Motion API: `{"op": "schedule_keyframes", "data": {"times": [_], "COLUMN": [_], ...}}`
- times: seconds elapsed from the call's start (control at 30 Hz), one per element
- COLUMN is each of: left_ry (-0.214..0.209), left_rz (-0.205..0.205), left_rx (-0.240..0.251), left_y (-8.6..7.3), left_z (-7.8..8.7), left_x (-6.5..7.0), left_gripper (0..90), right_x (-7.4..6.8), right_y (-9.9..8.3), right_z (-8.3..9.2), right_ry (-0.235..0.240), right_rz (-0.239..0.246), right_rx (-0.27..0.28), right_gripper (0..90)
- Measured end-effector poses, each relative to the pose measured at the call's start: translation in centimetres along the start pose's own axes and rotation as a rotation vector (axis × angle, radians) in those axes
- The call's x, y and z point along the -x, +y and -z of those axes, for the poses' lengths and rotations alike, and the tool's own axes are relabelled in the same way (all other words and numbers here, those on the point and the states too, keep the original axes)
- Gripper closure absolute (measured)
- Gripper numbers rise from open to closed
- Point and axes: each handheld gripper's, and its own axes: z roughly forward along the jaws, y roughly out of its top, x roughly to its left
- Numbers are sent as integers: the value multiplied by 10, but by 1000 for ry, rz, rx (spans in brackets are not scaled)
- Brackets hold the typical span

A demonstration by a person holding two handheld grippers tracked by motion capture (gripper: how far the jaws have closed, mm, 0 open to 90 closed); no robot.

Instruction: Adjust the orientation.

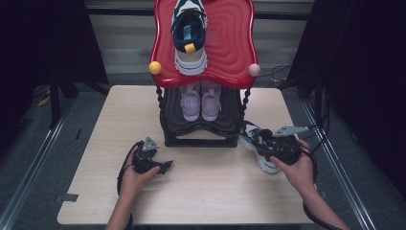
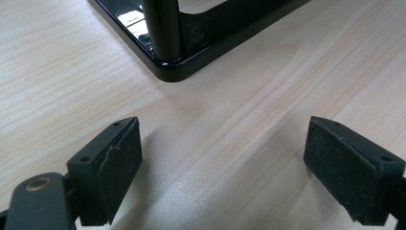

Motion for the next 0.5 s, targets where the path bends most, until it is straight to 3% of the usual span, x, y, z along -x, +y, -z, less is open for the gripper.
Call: {"op": "schedule_keyframes", "data": {"times": [0.2, 0.37, 0.5], "left_ry": [-1, 0, -1], "left_rz": [2, 2, 2], "left_rx": [0, 0, -1], "left_y": [0, 0, 0], "left_z": [0, 0, 0], "left_x": [0, 0, 0], "left_gripper": [125, 126, 125], "right_x": [1, -4, -11], "right_y": [-8, -10, -9], "right_z": [5, 8, 7], "right_ry": [24, 63, 76], "right_rz": [31, 6, 13], "right_rx": [-25, -17, -17], "right_gripper": [448, 460, 464]}}
